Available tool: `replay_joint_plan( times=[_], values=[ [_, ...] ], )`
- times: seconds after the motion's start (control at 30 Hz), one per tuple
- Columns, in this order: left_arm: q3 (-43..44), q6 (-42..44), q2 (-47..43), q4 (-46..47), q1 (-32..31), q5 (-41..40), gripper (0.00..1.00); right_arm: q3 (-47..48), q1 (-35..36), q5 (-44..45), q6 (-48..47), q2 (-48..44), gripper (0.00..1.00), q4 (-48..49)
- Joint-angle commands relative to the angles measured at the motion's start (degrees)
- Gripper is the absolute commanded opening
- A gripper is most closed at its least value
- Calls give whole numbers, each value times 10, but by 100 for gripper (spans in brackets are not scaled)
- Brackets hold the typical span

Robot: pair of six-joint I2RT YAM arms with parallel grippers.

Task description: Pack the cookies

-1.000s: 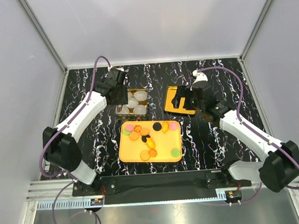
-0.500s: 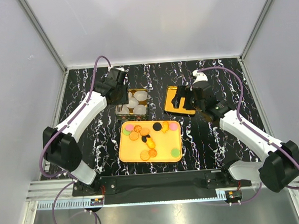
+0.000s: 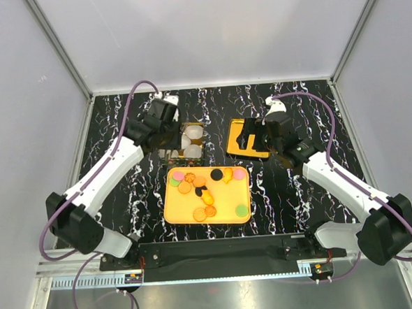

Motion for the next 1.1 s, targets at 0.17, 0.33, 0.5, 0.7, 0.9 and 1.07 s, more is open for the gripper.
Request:
replay_joint_plan(
  times=[0.17, 0.33, 0.5, 0.7, 0.9, 1.07],
  values=[
    [-48, -5, -106, -52, -120, 0, 44, 19, 1, 7, -4, -5, 100, 15],
    [-81, -18, -152, -82, -160, 29, 44, 21, 1, 12, -4, -1, 100, 14],
    [-115, -24, -174, -106, -191, 37, 44, 22, 1, 15, -5, 3, 100, 14],
    [-158, -34, -181, -109, -208, 40, 44, 25, 1, 18, -7, 6, 100, 10],
    [-183, -43, -184, -94, -209, 50, 45, 26, 1, 19, -7, 3, 100, 9],
    [-185, -44, -178, -89, -212, 52, 46, 27, 1, 19, -8, 4, 100, 7]
  ],
)
